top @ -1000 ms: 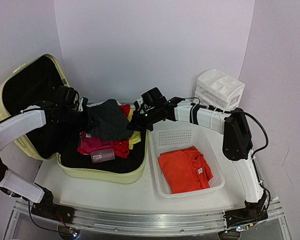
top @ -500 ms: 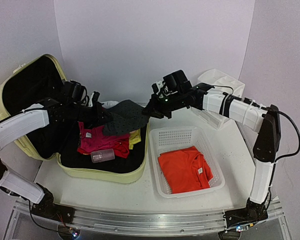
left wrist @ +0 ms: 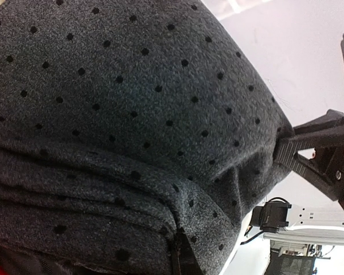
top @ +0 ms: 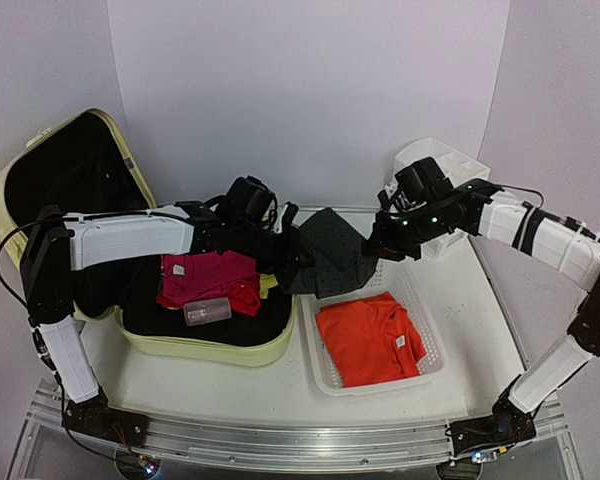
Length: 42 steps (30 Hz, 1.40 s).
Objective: Open, take out, and arrange the luggage
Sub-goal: Place the clothes in the bin.
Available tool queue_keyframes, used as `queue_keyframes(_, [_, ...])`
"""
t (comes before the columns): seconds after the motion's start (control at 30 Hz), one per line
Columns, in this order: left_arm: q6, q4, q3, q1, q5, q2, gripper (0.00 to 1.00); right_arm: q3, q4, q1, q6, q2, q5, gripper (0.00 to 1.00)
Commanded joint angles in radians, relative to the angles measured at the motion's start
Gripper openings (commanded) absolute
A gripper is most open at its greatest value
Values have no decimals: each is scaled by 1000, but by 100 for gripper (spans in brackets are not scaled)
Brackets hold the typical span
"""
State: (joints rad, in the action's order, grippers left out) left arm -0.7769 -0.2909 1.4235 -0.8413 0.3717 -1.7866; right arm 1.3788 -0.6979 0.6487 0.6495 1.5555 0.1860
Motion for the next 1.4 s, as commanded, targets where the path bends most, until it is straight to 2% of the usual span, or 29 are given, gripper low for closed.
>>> queue_keyframes(0.0, [29,78,112,-38,8,-56,0,-78,-58,2,-27,-131,-60,0])
queue_keyframes(0.13, [72,78,159,-81,34,-97,0,-177,-104,-1,-11,-223,-92,0])
queue_keyframes(0.23, [78,76,165,-101,62,-113,0,-254,-116,-1,17,-267,-62,0])
queue_keyframes(0.43, [87,73,99,-159,90,-108,0,-415,-124,-1,63,-354,-45,0])
queue_keyframes(0.57, [97,72,67,-209,129,-179,0,-517,-85,-1,77,-357,-24,0])
queue_keyframes(0.67, [103,65,48,-247,89,-206,0,-595,-49,0,86,-371,-35,0])
queue_keyframes(0.8, [112,32,49,-284,70,-211,0,-638,-41,0,84,-384,-25,10])
queue_keyframes(0.83, [122,8,60,-291,70,-211,1,-640,-41,0,77,-391,-17,17])
queue_keyframes(0.87, [139,-26,79,-295,68,-210,4,-636,-43,0,73,-398,-15,28])
queue_keyframes(0.93, [185,-99,114,-304,39,-198,19,-612,-58,1,55,-415,-24,51])
queue_keyframes(1.0, [221,-155,139,-306,-17,-165,35,-567,-85,1,27,-427,-44,56])
queue_keyframes(1.23, [305,-273,171,-306,-210,-12,68,-436,-119,0,-80,-450,-63,61])
queue_keyframes(1.37, [329,-340,143,-302,-353,77,90,-398,-109,0,-123,-453,-85,71])
